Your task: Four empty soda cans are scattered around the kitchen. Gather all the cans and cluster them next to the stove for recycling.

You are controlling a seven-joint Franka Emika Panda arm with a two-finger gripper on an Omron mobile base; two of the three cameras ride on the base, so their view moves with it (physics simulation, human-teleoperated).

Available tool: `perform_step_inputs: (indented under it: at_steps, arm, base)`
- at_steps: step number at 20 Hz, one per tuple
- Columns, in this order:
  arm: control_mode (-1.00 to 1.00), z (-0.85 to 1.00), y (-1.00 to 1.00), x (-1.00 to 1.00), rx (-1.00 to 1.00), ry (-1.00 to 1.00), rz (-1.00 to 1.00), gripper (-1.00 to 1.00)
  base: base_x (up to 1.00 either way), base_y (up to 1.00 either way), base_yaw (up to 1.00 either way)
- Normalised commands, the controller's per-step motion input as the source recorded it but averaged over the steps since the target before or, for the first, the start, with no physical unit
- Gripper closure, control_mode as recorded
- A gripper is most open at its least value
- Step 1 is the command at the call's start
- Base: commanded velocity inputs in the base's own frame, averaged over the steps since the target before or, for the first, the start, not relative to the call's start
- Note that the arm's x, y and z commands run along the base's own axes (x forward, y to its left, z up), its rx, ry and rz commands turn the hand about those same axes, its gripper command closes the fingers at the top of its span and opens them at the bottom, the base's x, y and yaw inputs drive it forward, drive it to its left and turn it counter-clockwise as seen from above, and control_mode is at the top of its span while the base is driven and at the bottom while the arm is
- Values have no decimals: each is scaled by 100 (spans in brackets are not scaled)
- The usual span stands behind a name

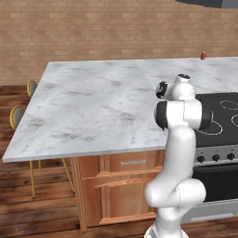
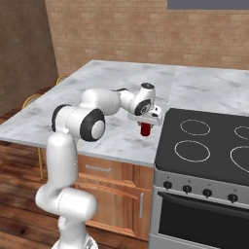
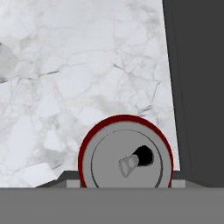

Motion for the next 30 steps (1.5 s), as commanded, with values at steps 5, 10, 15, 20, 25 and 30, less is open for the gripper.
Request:
perform_step_inputs:
  at_steps: [5,10,15,20,25,30]
  arm:
    - [-100,-19,-3,26,0,2,0,100]
    - [-100,-20,-1,26,0,2,0,100]
    - [-100,-18,0,20,0,1,0,100]
    - [-100,-16,-1,14,0,0,0,100]
    - [-100,-19,-3,8,0,0,0,100]
    - [-100,-22,0,8,0,0,0,100]
  base:
    - [0,0,0]
    - [0,0,0]
    - [0,0,0]
    - [0,0,0]
    - [0,0,0]
    - [0,0,0]
